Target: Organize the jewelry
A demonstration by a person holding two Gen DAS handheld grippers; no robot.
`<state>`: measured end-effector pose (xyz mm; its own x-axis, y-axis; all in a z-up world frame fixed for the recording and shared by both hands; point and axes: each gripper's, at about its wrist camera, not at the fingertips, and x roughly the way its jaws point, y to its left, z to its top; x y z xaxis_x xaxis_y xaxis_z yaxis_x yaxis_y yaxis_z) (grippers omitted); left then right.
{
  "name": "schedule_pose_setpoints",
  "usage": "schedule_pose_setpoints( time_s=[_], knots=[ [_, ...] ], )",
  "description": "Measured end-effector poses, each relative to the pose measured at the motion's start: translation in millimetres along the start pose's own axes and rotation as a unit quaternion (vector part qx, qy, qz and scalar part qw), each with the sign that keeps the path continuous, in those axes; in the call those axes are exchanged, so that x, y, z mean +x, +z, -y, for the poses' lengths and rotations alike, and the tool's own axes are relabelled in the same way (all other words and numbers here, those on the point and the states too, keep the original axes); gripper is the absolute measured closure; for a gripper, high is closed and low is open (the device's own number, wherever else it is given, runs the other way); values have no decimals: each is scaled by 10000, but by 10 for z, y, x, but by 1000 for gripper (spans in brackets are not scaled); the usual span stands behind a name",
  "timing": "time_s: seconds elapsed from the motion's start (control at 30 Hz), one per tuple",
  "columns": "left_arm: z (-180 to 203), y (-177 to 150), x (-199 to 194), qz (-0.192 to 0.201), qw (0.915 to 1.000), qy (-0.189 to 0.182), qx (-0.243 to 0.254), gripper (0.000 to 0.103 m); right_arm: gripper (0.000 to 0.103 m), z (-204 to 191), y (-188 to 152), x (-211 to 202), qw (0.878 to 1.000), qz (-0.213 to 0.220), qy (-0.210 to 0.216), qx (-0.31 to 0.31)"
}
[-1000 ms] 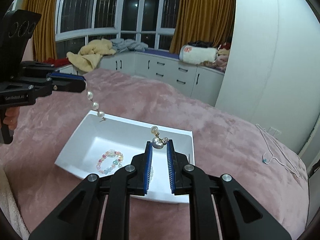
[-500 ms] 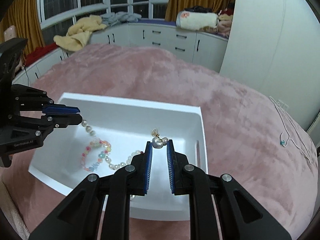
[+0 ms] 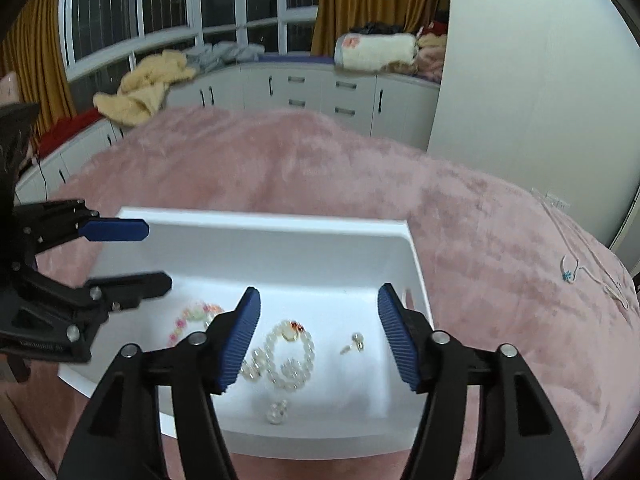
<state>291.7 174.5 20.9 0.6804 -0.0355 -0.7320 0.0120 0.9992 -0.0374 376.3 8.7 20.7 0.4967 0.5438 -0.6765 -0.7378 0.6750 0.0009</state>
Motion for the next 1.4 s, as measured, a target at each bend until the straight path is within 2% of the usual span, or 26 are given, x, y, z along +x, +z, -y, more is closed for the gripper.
schedule_pose_setpoints(
  time_s=[0.07, 0.2, 0.33, 0.47, 0.53, 0.67, 0.83, 0.93, 1.07, 1.4],
  knots=[
    [16, 29, -127, 198, 9998, 59, 14, 25, 27, 9, 52, -145, 9997, 222, -3, 44],
    [51, 66, -357, 381, 9991, 200, 64, 15, 19, 17, 137, -417, 9988, 490, -39, 29],
    [83, 53, -656, 588, 9976, 367, 55, 10, 5, -24, 149, -777, 9962, 835, -211, -120],
    [106, -17, -948, 854, 9949, 539, -58, 3, 5, -65, 74, -1000, 9954, 886, -327, -129],
    [140, -83, -1104, 1063, 9927, 556, -118, 3, 5, -91, -2, -1084, 9952, 886, -402, -59],
    [244, -237, -1280, 1216, 9899, 707, -191, 3, 5, -179, -190, -1180, 9935, 888, -709, -26],
    [407, -466, -1361, 1187, 9886, 915, -116, 3, 5, -224, -423, -1219, 9922, 919, -829, 160],
    [482, -628, -1385, 1301, 9877, 862, -62, 3, 5, -249, -544, -1195, 9924, 891, -803, 284],
    [541, -789, -1283, 1155, 9897, 837, -78, 3, 5, -313, -665, -1132, 9935, 760, -799, 292],
    [402, -993, -1135, 994, 9896, 929, -464, 3, 5, -480, -796, -1063, 9938, 763, -796, 163]
  ],
)
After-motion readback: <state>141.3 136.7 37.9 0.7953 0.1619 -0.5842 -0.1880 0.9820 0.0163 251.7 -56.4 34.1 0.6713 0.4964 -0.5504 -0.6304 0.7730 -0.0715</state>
